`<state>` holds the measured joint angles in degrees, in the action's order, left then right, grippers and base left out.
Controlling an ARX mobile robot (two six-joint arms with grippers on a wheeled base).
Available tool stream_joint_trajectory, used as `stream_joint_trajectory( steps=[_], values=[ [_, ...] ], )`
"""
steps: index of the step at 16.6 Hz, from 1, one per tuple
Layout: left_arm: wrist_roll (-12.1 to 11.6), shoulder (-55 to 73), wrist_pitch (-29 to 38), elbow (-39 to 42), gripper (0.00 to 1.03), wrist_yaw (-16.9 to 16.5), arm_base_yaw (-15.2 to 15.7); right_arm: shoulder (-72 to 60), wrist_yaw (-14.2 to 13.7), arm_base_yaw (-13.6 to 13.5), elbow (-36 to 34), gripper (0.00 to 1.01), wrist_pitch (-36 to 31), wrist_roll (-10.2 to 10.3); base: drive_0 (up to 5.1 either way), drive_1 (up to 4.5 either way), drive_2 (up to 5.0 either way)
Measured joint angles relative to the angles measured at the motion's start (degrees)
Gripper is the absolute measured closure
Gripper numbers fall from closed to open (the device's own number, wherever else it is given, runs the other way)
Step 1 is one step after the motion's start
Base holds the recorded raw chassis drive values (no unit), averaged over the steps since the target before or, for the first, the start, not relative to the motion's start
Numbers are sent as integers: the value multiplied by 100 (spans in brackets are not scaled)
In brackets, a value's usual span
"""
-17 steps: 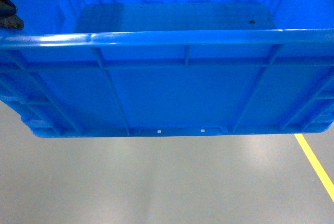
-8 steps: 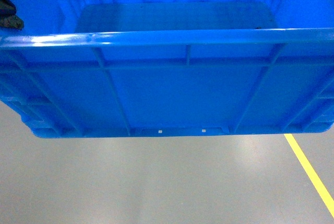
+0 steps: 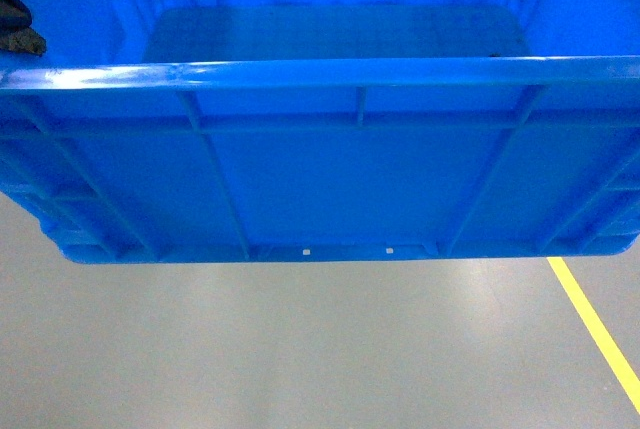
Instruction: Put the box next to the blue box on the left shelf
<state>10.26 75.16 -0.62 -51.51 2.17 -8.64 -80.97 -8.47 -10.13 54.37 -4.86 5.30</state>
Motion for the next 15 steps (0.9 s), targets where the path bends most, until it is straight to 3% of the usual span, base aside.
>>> stream_joint_trajectory(
  steps=[15],
  values=[
    [7, 0, -20, 0, 86, 0, 0, 7, -7, -2, -2, 81, 2, -2, 1, 417, -415]
  ],
)
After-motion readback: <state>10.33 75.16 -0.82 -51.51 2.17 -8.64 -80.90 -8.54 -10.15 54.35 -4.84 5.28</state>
